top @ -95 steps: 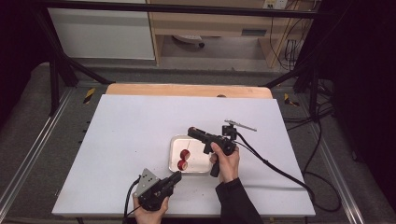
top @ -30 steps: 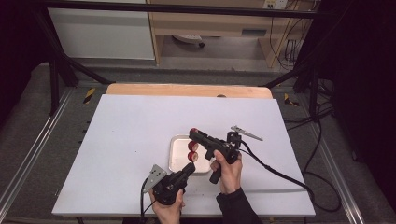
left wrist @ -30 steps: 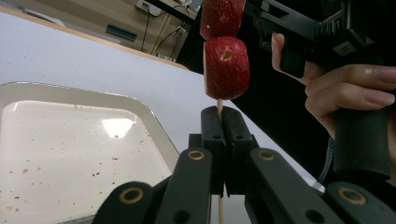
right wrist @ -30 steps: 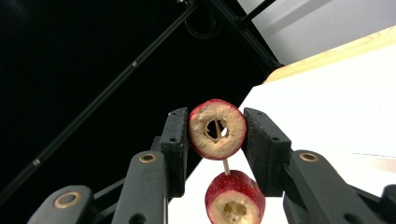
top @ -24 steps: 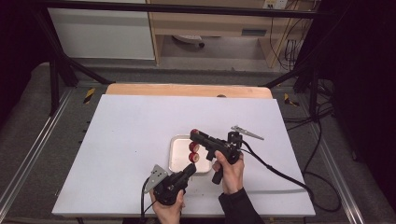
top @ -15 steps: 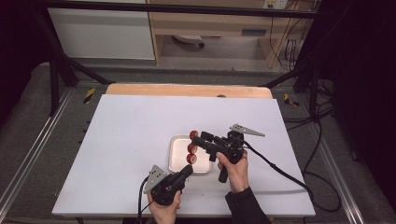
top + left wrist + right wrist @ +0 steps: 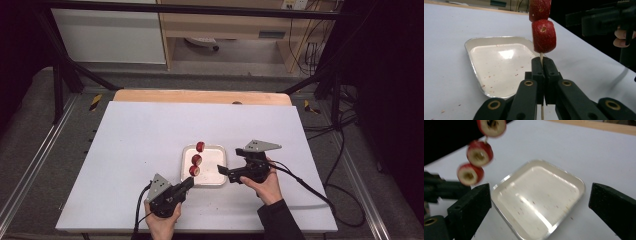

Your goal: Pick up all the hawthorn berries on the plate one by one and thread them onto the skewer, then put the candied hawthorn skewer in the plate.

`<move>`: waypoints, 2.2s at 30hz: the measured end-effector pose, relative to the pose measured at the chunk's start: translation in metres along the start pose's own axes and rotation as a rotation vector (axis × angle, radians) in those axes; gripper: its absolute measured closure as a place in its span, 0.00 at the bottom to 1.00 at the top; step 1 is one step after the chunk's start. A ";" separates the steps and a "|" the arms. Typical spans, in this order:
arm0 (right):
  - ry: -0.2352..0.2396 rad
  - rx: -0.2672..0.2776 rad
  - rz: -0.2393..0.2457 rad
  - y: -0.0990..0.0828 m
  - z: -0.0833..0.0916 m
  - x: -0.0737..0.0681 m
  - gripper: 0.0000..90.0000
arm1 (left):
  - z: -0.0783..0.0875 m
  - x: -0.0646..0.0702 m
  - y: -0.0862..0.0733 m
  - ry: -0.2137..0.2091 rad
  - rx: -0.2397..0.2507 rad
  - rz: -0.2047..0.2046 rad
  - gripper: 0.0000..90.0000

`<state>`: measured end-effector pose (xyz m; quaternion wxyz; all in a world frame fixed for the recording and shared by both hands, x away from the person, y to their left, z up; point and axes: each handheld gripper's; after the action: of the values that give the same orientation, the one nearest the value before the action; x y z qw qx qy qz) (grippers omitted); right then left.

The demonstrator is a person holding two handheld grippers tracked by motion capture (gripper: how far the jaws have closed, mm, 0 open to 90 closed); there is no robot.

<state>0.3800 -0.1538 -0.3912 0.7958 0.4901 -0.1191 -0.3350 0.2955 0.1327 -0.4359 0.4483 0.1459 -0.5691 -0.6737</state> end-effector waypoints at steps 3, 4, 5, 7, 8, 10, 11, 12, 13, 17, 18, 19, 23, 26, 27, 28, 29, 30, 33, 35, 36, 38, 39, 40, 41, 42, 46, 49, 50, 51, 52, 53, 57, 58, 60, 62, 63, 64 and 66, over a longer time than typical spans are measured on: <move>-0.030 -0.058 0.042 -0.011 0.003 0.007 0.03 | 0.002 -0.004 0.003 0.002 -0.022 -0.005 0.98; -0.039 -0.076 0.051 -0.015 0.004 0.009 0.02 | 0.003 -0.005 0.004 0.004 -0.028 -0.007 0.98; -0.046 -0.096 0.061 -0.019 0.005 0.012 0.02 | 0.004 -0.007 0.006 0.005 -0.037 -0.013 0.98; -0.058 -0.123 0.074 -0.026 0.008 0.016 0.01 | 0.005 -0.009 0.009 0.008 -0.059 -0.029 0.98; -0.065 -0.134 0.080 -0.029 0.010 0.018 0.01 | 0.005 -0.011 0.011 0.007 -0.071 -0.032 0.98; -0.076 -0.142 0.085 -0.036 0.013 0.022 0.01 | 0.005 -0.014 0.015 0.011 -0.090 -0.046 0.98; -0.083 -0.148 0.084 -0.039 0.014 0.024 0.01 | 0.005 -0.017 0.018 0.017 -0.094 -0.066 0.98; -0.090 -0.156 0.086 -0.042 0.016 0.026 0.01 | 0.004 -0.017 0.019 0.015 -0.106 -0.066 0.98; -0.096 -0.157 0.085 -0.045 0.017 0.028 0.01 | 0.005 -0.018 0.021 0.017 -0.125 -0.061 0.98; -0.110 -0.181 0.078 -0.057 0.023 0.035 0.02 | 0.002 -0.022 0.030 0.017 -0.162 -0.076 0.98; -0.114 -0.189 0.073 -0.060 0.025 0.037 0.02 | 0.001 -0.023 0.032 0.017 -0.169 -0.078 0.98; -0.118 -0.192 0.069 -0.063 0.027 0.038 0.02 | 0.000 -0.023 0.034 0.016 -0.175 -0.082 0.98; -0.129 -0.198 0.052 -0.075 0.034 0.043 0.02 | -0.006 -0.023 0.043 0.015 -0.208 -0.101 0.98; -0.135 -0.204 0.056 -0.081 0.039 0.045 0.01 | -0.010 -0.023 0.048 0.024 -0.228 -0.117 0.98; -0.136 -0.204 0.051 -0.083 0.041 0.046 0.01 | -0.012 -0.023 0.050 0.026 -0.238 -0.120 0.98; -0.138 -0.205 0.051 -0.084 0.043 0.047 0.01 | -0.014 -0.023 0.052 0.025 -0.251 -0.128 0.98; -0.138 -0.208 0.049 -0.087 0.045 0.048 0.01 | -0.016 -0.023 0.053 0.020 -0.262 -0.127 0.98; -0.142 -0.210 0.048 -0.088 0.046 0.048 0.01 | -0.019 -0.024 0.054 0.027 -0.272 -0.135 0.98; -0.144 -0.210 0.044 -0.091 0.049 0.050 0.01 | -0.026 -0.024 0.058 0.032 -0.305 -0.150 0.98; -0.149 -0.212 0.035 -0.092 0.051 0.051 0.01 | -0.033 -0.024 0.060 0.035 -0.337 -0.160 0.98; -0.147 -0.214 0.036 -0.093 0.052 0.051 0.02 | -0.037 -0.024 0.060 0.038 -0.349 -0.160 0.98; -0.147 -0.217 0.036 -0.093 0.052 0.051 0.02 | -0.042 -0.024 0.060 0.048 -0.371 -0.170 0.98; -0.145 -0.215 0.036 -0.093 0.052 0.051 0.02 | -0.046 -0.025 0.060 0.053 -0.385 -0.172 0.98; -0.145 -0.216 0.037 -0.094 0.053 0.051 0.02 | -0.050 -0.025 0.060 0.057 -0.394 -0.172 0.98; -0.145 -0.216 0.032 -0.095 0.052 0.051 0.02 | -0.053 -0.025 0.059 0.062 -0.404 -0.174 0.98; -0.146 -0.215 0.033 -0.095 0.052 0.051 0.02 | -0.055 -0.025 0.059 0.065 -0.414 -0.178 0.98; -0.145 -0.220 0.033 -0.096 0.053 0.052 0.02 | -0.068 -0.024 0.055 0.097 -0.471 -0.196 0.98; -0.142 -0.210 0.024 -0.095 0.054 0.052 0.02 | -0.074 -0.023 0.052 0.107 -0.505 -0.200 0.98; -0.140 -0.210 0.023 -0.096 0.055 0.052 0.02 | -0.076 -0.022 0.051 0.116 -0.515 -0.205 0.98; -0.141 -0.210 0.028 -0.096 0.055 0.052 0.02 | -0.077 -0.021 0.049 0.124 -0.526 -0.210 0.98; -0.140 -0.208 0.025 -0.096 0.055 0.053 0.02 | -0.079 -0.021 0.048 0.129 -0.535 -0.215 0.98; -0.141 -0.209 0.024 -0.096 0.055 0.053 0.02 | -0.080 -0.020 0.046 0.134 -0.541 -0.220 0.98; -0.141 -0.211 0.020 -0.097 0.055 0.053 0.02 | -0.084 -0.019 0.041 0.141 -0.561 -0.225 0.98; -0.140 -0.211 0.019 -0.097 0.055 0.053 0.02 | -0.085 -0.018 0.041 0.145 -0.569 -0.229 0.98; -0.138 -0.213 0.016 -0.097 0.054 0.053 0.02 | -0.086 -0.018 0.040 0.149 -0.572 -0.233 0.98; -0.138 -0.214 0.018 -0.097 0.054 0.053 0.02 | -0.086 -0.018 0.040 0.155 -0.572 -0.235 0.98; -0.138 -0.214 0.016 -0.097 0.054 0.053 0.02 | -0.087 -0.018 0.040 0.154 -0.575 -0.237 0.98; -0.137 -0.213 0.016 -0.097 0.054 0.053 0.02 | -0.087 -0.019 0.039 0.157 -0.576 -0.242 0.98; -0.138 -0.213 0.015 -0.097 0.054 0.053 0.02 | -0.087 -0.019 0.039 0.160 -0.576 -0.251 0.98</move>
<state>0.3512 -0.2547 -0.4552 0.8358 0.3778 -0.1409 -0.3725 0.3843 0.0938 -0.4341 0.4281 0.1344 -0.2955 -0.8434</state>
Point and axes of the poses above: each handheld gripper's, and its own axes: z roughly backward along the jaws, y roughly out of its top, x roughly to its right, and after that the axes turned 3 degrees about z, right-handed
